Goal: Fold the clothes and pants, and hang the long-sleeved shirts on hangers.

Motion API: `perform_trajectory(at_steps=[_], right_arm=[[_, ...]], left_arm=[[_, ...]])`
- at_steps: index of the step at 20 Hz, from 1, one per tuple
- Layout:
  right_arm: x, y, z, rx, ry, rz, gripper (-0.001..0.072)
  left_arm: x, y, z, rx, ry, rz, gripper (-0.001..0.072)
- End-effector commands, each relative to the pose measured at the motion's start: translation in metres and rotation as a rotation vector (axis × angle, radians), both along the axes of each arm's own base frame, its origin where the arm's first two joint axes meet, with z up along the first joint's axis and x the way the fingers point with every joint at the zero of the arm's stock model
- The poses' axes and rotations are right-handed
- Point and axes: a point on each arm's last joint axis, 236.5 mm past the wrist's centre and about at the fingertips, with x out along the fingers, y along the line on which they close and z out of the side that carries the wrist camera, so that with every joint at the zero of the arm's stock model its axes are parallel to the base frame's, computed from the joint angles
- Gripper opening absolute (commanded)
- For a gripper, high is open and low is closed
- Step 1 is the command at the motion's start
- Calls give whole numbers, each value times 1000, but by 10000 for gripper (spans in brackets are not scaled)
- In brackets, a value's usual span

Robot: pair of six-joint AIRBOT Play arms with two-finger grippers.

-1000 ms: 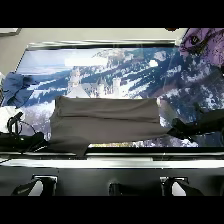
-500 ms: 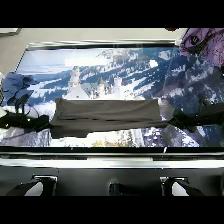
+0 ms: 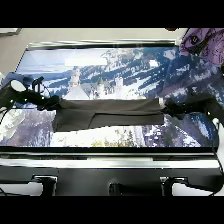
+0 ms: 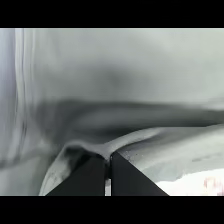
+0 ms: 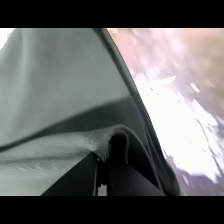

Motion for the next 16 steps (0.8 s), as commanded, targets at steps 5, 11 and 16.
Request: perform_trajectory(at_steps=[5,11,16], right_arm=[[38,9,-13,-26,-45,-38,37],[41,7,-20,-20,-35,-65,38],[36,12,-19,32,12,-59,428]], left_arm=[[54,3,-18,-1,-26,4,16],[79,9,-18,11,-105,61,16],[81,5,-20,-17,-95,77,318]])
